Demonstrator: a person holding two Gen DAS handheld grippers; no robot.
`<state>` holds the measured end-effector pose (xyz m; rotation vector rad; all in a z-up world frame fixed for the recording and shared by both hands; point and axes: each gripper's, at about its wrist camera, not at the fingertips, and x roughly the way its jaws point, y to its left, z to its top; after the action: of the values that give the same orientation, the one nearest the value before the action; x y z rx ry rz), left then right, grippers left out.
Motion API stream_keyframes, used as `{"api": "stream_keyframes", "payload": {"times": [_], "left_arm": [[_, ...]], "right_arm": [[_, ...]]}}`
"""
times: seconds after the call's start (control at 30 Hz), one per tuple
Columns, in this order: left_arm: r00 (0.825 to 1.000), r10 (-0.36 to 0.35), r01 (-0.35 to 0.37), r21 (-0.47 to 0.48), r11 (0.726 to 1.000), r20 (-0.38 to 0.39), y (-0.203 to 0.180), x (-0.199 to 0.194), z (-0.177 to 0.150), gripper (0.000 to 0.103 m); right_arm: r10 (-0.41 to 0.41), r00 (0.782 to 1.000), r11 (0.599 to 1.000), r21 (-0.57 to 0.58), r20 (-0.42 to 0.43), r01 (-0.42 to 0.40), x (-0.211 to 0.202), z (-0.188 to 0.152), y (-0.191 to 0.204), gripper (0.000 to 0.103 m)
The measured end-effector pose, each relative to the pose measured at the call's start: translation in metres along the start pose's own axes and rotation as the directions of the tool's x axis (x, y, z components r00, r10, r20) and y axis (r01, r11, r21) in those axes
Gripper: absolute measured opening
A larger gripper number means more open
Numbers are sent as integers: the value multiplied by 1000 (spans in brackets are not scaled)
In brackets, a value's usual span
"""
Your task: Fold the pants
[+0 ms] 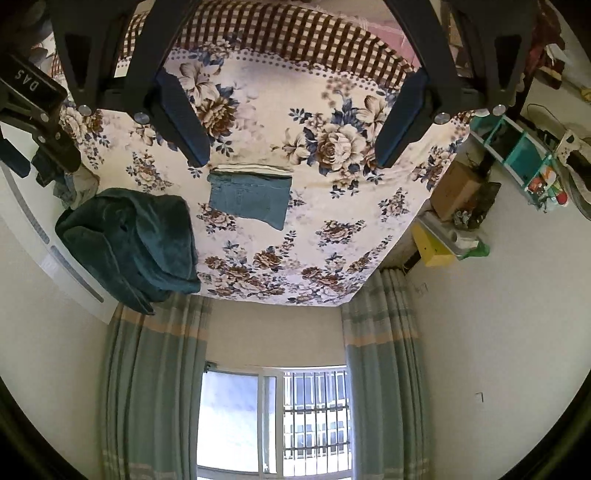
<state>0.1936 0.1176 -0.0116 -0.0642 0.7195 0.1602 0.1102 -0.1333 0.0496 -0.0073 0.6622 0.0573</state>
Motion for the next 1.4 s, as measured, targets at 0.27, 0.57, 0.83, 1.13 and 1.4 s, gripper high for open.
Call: {"api": "stream_keyframes", "payload": {"times": [0.27,0.57,0.83,1.13,1.4], "left_arm": [[1000,-12,12,9,1000,12,1,-14,-14,103],[1000,11,-11,16,1000,25,4,-22,-21,103],[1000,16,-16,3,1000,21,11,-24,-19,103],[1000,16,-16,5,1000,19,12,-24,-19,103],[1000,20,-20,0,1000,20,11,-24,-20,103]], "right_arm": [[-6,1000,1000,-10,17,6,-23,0,5,103],[-10,1000,1000,-10,14,10,-33,3,4,103],[2,1000,1000,-15,8,-2,-35,11,1,103],[27,1000,1000,-15,-14,-27,-24,18,-4,103],[27,999,999,-17,-31,-27,-16,14,-3,103]]}}
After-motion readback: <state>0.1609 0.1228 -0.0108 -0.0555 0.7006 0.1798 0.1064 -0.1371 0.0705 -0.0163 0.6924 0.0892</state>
